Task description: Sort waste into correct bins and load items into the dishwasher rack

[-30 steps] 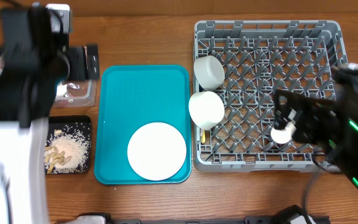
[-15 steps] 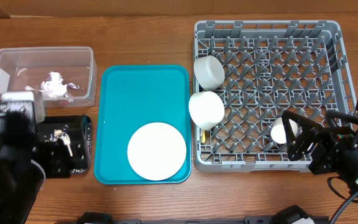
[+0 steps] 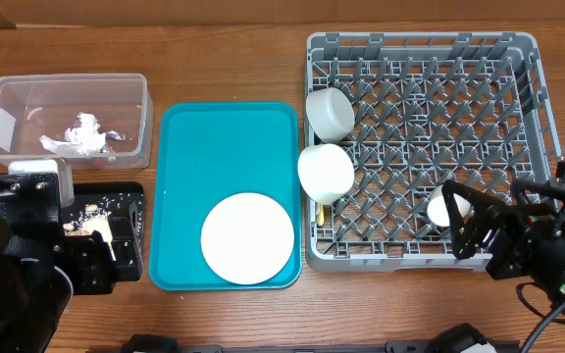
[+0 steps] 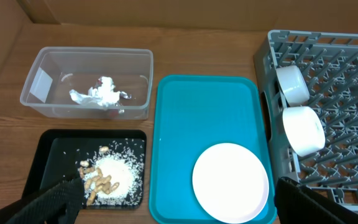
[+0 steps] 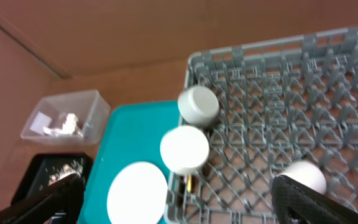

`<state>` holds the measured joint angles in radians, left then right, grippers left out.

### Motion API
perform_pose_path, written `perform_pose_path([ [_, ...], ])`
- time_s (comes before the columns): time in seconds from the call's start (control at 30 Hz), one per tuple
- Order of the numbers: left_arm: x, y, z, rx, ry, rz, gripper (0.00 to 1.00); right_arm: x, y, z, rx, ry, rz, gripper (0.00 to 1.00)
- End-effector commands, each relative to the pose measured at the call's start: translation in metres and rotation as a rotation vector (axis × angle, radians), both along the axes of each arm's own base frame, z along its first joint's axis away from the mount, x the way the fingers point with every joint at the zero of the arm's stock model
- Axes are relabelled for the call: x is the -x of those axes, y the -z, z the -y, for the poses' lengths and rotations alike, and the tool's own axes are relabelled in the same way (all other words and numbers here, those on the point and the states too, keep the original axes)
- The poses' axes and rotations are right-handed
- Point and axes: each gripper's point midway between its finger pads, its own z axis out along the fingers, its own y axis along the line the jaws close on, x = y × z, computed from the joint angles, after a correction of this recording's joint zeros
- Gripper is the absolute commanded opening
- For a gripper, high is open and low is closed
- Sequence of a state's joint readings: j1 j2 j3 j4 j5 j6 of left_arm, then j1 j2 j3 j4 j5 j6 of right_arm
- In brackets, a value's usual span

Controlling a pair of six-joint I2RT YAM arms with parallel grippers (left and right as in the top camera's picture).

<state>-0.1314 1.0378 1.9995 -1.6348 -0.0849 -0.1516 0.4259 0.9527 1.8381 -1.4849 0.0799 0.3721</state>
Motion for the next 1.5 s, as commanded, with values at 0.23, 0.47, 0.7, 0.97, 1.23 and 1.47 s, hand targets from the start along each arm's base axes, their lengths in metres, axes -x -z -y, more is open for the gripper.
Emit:
perform_pose_path([
  [0.23,0.0,0.0,0.003,0.014,0.005,-0.002,1.0,-0.002,0.004,0.024,0.166,0.058,0.027,1.0],
  [0.47,0.0,0.0,0.003,0.014,0.005,-0.002,1.0,-0.022,-0.034,0.016,0.278,-0.027,0.29,1.0],
  [0.7,0.0,0.0,0.003,0.014,0.005,-0.002,1.0,-0.04,-0.007,0.012,0.311,-0.016,0.422,1.0],
  [0.97,0.0,0.0,0.002,0.014,0.005,-0.003,1.0,-0.064,0.112,-0.006,0.301,-0.057,0.398,1.0],
  [1.23,0.0,0.0,0.003,0.014,0.005,-0.002,1.0,-0.065,0.184,-0.017,0.248,-0.097,0.463,1.0],
  [1.47,0.0,0.0,0.003,0.014,0.005,-0.002,1.0,-0.055,0.219,-0.01,0.211,-0.11,0.474,1.0],
])
